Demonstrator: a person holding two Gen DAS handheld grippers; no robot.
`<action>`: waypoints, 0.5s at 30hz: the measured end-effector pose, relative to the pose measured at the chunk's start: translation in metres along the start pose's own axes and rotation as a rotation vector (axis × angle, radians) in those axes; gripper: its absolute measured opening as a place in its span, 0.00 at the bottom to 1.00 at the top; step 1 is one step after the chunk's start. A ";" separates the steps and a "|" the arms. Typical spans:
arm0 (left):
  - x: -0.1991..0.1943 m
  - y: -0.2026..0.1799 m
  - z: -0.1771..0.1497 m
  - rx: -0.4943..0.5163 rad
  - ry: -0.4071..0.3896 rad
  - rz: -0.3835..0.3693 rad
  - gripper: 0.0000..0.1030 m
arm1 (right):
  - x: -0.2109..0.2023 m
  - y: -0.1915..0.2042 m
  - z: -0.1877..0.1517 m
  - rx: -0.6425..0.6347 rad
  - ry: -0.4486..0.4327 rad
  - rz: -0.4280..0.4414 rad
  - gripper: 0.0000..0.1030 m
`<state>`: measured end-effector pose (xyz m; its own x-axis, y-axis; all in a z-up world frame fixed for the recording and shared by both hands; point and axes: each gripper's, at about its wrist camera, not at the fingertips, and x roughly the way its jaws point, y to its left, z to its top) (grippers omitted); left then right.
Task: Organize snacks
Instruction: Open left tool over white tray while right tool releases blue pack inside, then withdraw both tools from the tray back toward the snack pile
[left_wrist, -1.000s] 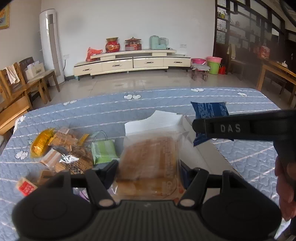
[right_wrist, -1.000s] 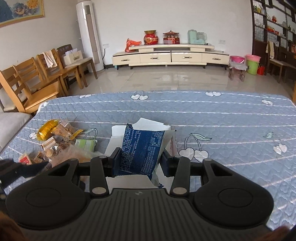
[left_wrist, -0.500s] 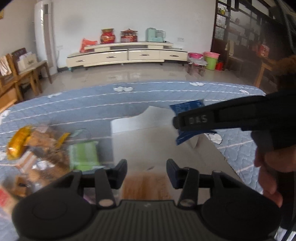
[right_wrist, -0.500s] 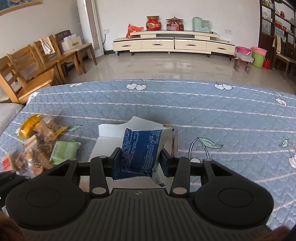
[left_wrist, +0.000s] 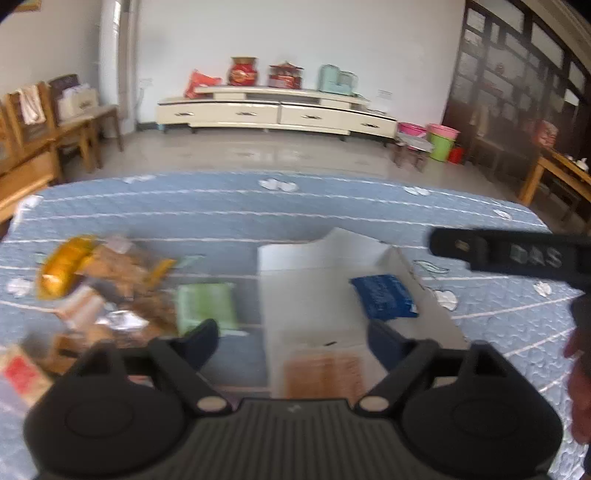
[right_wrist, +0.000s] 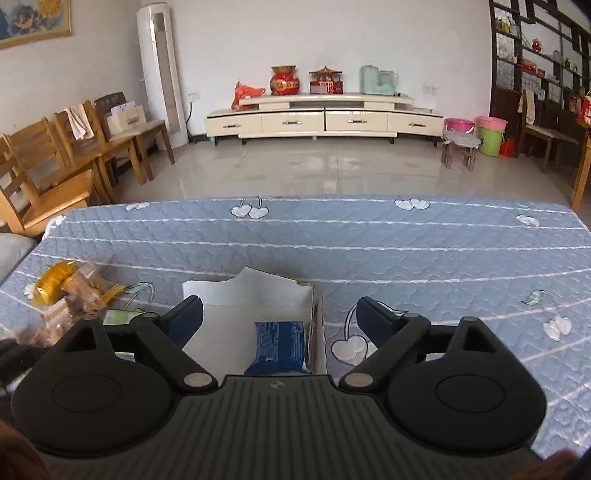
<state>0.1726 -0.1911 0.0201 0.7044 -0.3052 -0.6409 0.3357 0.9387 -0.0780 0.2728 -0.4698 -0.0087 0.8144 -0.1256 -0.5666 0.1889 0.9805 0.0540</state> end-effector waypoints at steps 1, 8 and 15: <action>-0.006 0.001 -0.001 0.008 -0.006 0.020 0.92 | -0.009 0.000 -0.003 -0.004 -0.005 -0.011 1.00; -0.046 0.017 -0.010 0.034 -0.022 0.114 0.98 | -0.066 0.013 -0.033 0.018 -0.007 -0.032 1.00; -0.077 0.045 -0.026 0.015 -0.033 0.160 0.99 | -0.110 0.039 -0.067 -0.008 0.000 -0.008 1.00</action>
<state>0.1171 -0.1214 0.0463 0.7700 -0.1571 -0.6184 0.2263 0.9734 0.0345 0.1534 -0.4081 0.0011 0.8127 -0.1339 -0.5671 0.1912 0.9806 0.0424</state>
